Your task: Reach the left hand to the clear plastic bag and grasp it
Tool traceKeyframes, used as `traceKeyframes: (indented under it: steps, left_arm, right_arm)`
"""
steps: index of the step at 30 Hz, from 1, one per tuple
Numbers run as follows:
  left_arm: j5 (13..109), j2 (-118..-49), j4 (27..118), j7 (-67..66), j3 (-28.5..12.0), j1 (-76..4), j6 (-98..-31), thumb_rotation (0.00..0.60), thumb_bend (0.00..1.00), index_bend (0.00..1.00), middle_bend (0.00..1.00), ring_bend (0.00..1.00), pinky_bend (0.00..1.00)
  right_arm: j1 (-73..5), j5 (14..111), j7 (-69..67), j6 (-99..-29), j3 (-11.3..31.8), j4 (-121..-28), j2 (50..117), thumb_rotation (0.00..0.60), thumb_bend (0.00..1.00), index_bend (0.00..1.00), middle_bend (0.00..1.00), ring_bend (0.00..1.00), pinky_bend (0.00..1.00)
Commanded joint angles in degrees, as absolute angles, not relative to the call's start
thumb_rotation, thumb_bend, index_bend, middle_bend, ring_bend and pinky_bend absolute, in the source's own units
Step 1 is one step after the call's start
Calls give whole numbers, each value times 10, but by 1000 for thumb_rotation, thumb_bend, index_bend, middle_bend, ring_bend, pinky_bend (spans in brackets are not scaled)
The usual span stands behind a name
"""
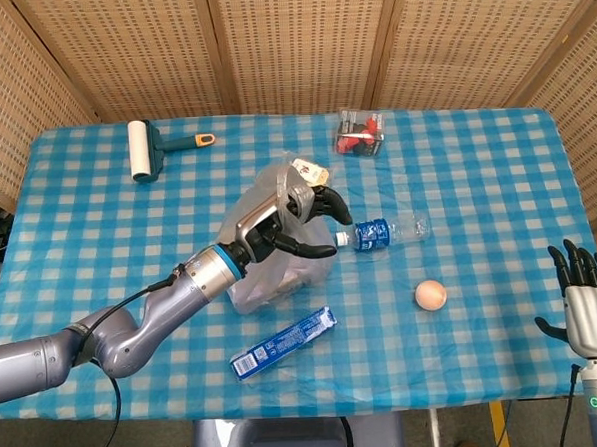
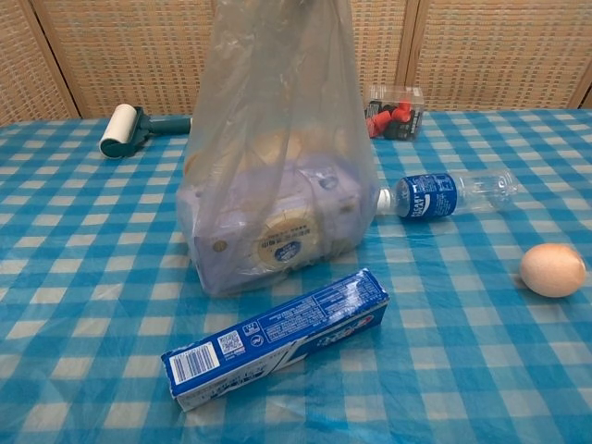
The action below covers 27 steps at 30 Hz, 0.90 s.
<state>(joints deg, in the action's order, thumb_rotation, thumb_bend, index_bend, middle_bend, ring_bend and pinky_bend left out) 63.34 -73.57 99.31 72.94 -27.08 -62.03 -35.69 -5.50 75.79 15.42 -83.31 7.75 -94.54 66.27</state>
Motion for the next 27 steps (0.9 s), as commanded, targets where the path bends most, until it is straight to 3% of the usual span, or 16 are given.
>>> traceKeyframes:
  steps: [1,4,6,9,12,14,16,17,18,27]
  left_arm:
    - [591,-750,992,696,-284,-629,-357,600,0,820,799,676,626]
    - [558,-753,994,671,-289,-632,-351,600,0,953,899,791,874]
    - [545,-753,997,665,-295,-630,-347,600,0,995,964,879,978]
    - [548,-746,1002,673,-308,-623,-319,600,0,1000,1000,960,1000]
    - [554,-742,1004,670,-316,-614,-310,600,32,1000,1000,976,1000]
    - [559,-743,1006,661,-320,-607,-320,600,330,1000,1000,978,1000]
    - [565,-744,1010,639,-321,-597,-346,600,848,1000,1000,979,1000]
    - [563,-743,1014,628,-321,-593,-358,600,940,1000,1000,979,1000]
    - [560,-742,1018,618,-322,-590,-368,600,994,1000,1000,979,1000]
    - [517,-706,1071,543,-364,-567,-447,600,1000,1000,1000,979,1000]
  right_arm:
    - [-55,758,156,-833,77,-945,664,600,0,0,0,0,0]
    - [-56,758,157,-834,76,-945,664,600,0,0,0,0,0]
    - [-56,758,157,-834,76,-945,665,600,0,0,0,0,0]
    - [-56,758,157,-835,76,-945,665,600,0,0,0,0,0]
    - [-56,758,158,-835,76,-945,665,600,0,0,0,0,0]
    - [-56,757,158,-835,76,-944,666,600,0,0,0,0,0]
    - [-56,758,157,-835,76,-945,666,600,0,0,0,0,0]
    - [-56,758,157,-836,76,-945,665,600,0,0,0,0,0]
    - [-56,758,157,-836,76,-945,665,600,0,0,0,0,0]
    - [-56,759,157,-835,74,-946,665,600,0,0,0,0,0]
